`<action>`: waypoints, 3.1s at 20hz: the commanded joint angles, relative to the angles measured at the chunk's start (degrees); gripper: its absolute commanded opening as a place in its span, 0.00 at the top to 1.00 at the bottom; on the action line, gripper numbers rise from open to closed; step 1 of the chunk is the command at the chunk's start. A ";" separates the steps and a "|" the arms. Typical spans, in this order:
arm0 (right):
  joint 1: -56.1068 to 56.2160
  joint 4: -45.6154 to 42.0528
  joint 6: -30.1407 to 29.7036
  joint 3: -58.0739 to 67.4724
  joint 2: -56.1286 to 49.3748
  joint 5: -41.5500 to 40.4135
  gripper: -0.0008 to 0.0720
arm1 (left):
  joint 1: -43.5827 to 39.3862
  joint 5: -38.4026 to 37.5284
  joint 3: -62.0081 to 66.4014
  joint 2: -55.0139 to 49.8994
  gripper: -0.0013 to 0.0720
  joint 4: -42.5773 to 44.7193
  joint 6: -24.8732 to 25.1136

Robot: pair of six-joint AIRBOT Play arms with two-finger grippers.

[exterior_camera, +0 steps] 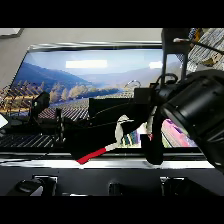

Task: Fold the clothes and pants, and hang the long-sleeved shirts on hangers.

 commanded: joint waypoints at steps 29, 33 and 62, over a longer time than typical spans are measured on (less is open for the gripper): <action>0.04 4.15 -3.39 1.62 -0.39 1.31 0.95 | -11.76 14.69 0.04 -12.00 0.95 -14.45 2.67; 0.04 4.26 -3.39 1.62 -1.51 1.29 0.94 | -11.76 14.69 0.04 -12.00 0.95 -15.21 2.67; -53.11 59.87 -82.20 0.55 -8.55 8.24 0.21 | -11.69 14.73 0.02 -12.02 0.94 -15.15 2.62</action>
